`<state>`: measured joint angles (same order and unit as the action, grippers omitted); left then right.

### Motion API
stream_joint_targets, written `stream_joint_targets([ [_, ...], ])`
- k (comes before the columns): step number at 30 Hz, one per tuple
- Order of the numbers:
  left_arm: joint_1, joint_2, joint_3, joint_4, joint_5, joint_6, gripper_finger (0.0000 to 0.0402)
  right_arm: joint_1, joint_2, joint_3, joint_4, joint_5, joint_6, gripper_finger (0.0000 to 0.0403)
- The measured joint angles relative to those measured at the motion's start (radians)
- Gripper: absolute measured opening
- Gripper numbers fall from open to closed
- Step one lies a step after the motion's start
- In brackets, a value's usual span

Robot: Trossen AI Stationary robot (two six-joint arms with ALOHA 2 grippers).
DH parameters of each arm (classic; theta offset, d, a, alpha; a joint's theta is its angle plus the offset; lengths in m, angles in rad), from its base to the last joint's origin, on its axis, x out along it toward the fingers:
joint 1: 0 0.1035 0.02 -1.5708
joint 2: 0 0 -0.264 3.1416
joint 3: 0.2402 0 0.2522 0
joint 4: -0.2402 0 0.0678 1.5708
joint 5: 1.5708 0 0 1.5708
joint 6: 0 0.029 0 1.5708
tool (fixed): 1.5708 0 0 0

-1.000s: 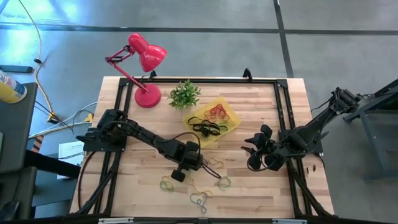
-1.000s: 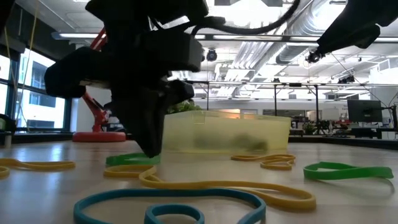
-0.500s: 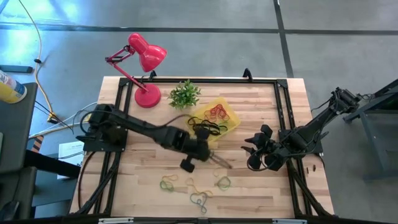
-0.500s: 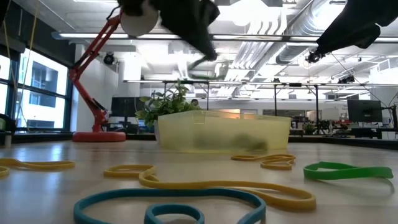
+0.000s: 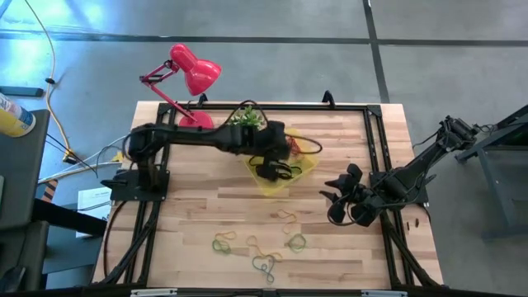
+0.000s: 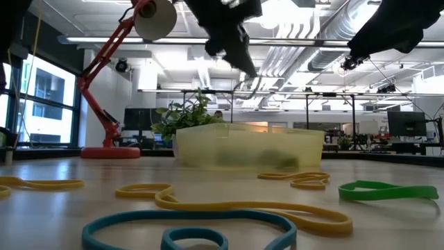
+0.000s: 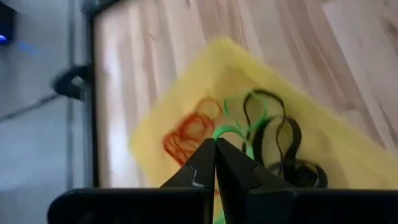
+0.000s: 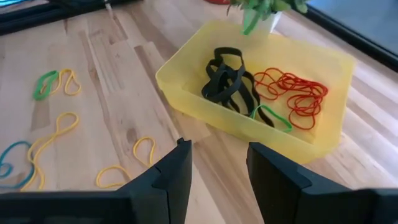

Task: Pick and place rubber bands into bin
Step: Put the green rubber band into the transparent yellow bin

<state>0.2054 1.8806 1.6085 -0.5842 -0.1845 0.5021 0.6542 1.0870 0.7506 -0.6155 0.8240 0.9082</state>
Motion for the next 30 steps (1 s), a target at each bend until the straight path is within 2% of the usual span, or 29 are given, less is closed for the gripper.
stream_joint_targets([
  [6, 0.053, 0.071, 0.000, 0.102, 0.085, -0.009, 0.0000, -0.014, 0.000, 0.000, 0.005, -0.008, 0.009, 0.0144],
  [16, 0.048, 0.203, -0.001, 0.200, 0.108, -0.064, 0.0000, -0.048, 0.000, 0.000, 0.012, -0.004, 0.009, 0.0144],
  [27, 0.037, 0.219, 0.000, 0.264, 0.093, -0.092, 0.0003, -0.053, 0.000, 0.000, 0.016, -0.007, 0.008, 0.0144],
  [30, 0.037, 0.219, 0.000, 0.284, 0.130, -0.092, 0.0014, -0.053, 0.000, 0.000, 0.021, -0.006, 0.008, 0.0144],
])
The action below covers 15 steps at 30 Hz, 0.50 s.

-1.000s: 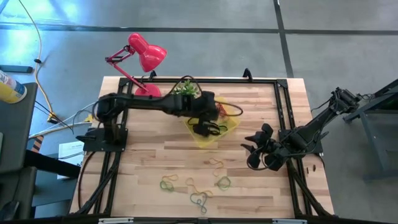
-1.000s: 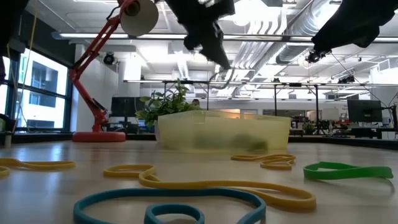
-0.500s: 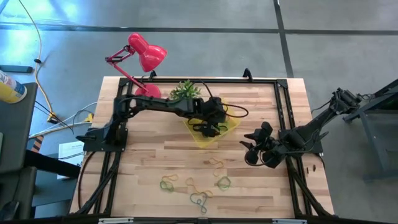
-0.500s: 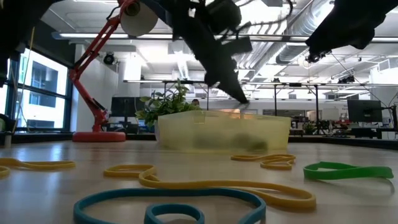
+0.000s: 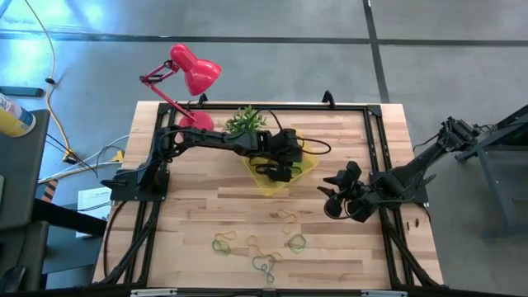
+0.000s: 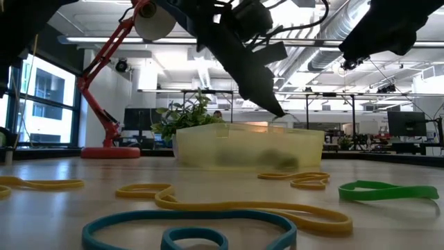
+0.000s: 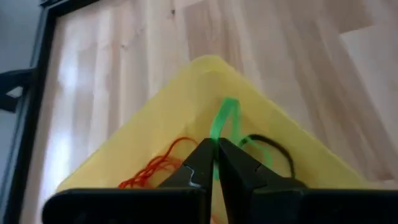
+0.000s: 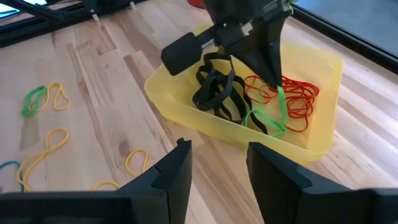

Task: Pick and place rubber bands into bin
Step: Put the green rubber band into the transparent yellow bin

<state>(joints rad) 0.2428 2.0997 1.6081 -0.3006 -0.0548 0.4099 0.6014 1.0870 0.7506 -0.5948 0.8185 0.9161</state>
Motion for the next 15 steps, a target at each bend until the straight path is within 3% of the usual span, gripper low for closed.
stream_joint_targets([
  [11, -0.003, -0.001, 0.000, 0.005, 0.049, -0.024, 0.0131, 0.000, 0.000, 0.000, 0.034, -0.001, 0.000, 0.0144],
  [15, -0.014, -0.006, 0.009, -0.068, 0.130, -0.036, 0.0161, 0.001, 0.000, 0.000, 0.052, -0.040, 0.000, 0.0144],
])
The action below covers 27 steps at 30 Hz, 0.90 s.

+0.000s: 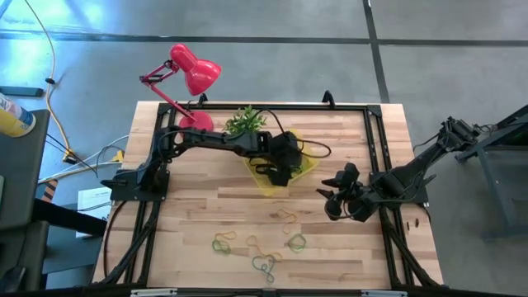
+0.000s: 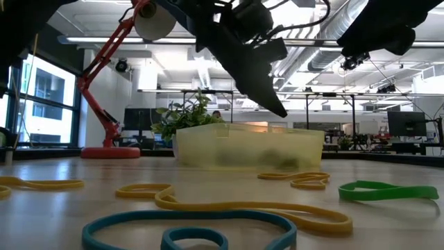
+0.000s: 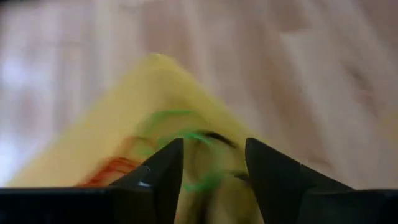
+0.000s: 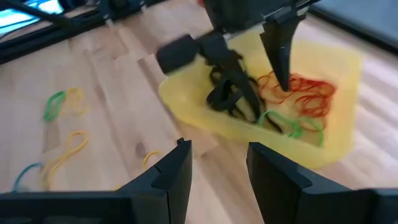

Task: Pick and place rubber bands into bin
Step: Put the green rubber band into the transparent yellow bin

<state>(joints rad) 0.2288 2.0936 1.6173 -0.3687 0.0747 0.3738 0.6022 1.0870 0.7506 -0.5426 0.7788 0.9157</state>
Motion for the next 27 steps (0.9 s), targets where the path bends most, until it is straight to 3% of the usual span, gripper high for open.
stream_joint_targets([
  [5, -0.068, -0.038, 0.062, -0.268, 0.081, 0.082, 0.0163, 0.000, 0.000, 0.000, 0.000, -0.052, 0.000, 0.0144],
  [9, -0.181, -0.079, 0.076, -0.424, 0.028, 0.127, 0.0149, 0.000, 0.000, 0.000, -0.009, -0.050, -0.003, 0.0144],
  [17, -0.399, -0.109, 0.067, -0.554, -0.037, 0.074, 0.0125, 0.000, 0.000, 0.000, -0.021, -0.045, -0.066, 0.0144],
  [27, -0.523, -0.111, 0.063, -0.701, -0.093, -0.110, 0.0123, 0.000, 0.000, 0.000, -0.021, -0.076, -0.156, 0.0144],
])
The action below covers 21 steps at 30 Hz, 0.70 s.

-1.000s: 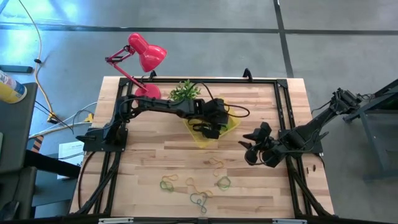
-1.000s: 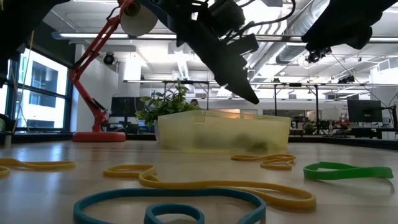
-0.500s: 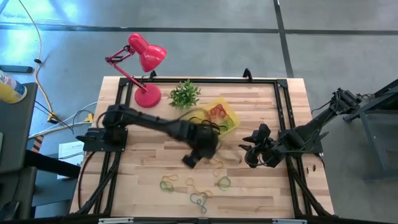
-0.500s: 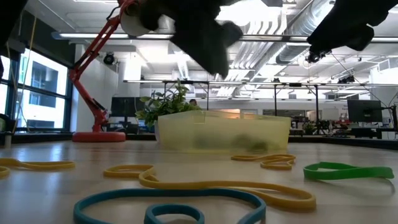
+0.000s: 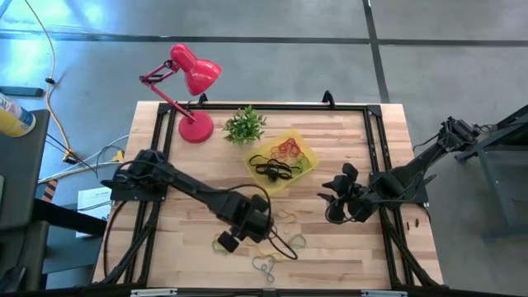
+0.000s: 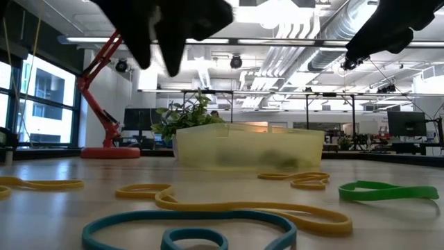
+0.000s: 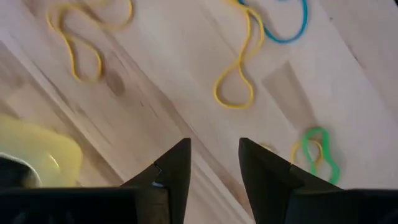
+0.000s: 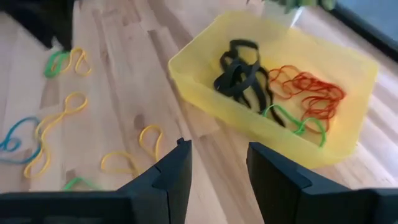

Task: Pick and place rubber bands into bin
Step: Put the green rubber band into the transparent yellow bin

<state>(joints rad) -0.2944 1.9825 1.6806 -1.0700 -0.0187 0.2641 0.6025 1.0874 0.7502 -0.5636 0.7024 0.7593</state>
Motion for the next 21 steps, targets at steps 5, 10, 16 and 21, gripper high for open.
stream_joint_targets([
  [5, -0.034, 0.000, -0.084, -0.008, 0.008, -0.160, 0.0120, 0.000, 0.000, 0.000, 0.000, -0.073, -0.025, 0.0144],
  [10, -0.080, 0.000, -0.193, 0.036, 0.077, -0.338, 0.0118, 0.001, 0.000, 0.000, 0.000, -0.097, -0.027, 0.0144],
  [16, -0.130, 0.000, -0.254, 0.105, 0.094, -0.483, 0.0118, 0.022, 0.000, 0.000, 0.000, -0.101, -0.043, 0.0144],
  [21, -0.146, 0.000, -0.254, 0.114, 0.074, -0.531, 0.0117, 0.042, 0.000, 0.000, 0.000, -0.066, -0.043, 0.0144],
])
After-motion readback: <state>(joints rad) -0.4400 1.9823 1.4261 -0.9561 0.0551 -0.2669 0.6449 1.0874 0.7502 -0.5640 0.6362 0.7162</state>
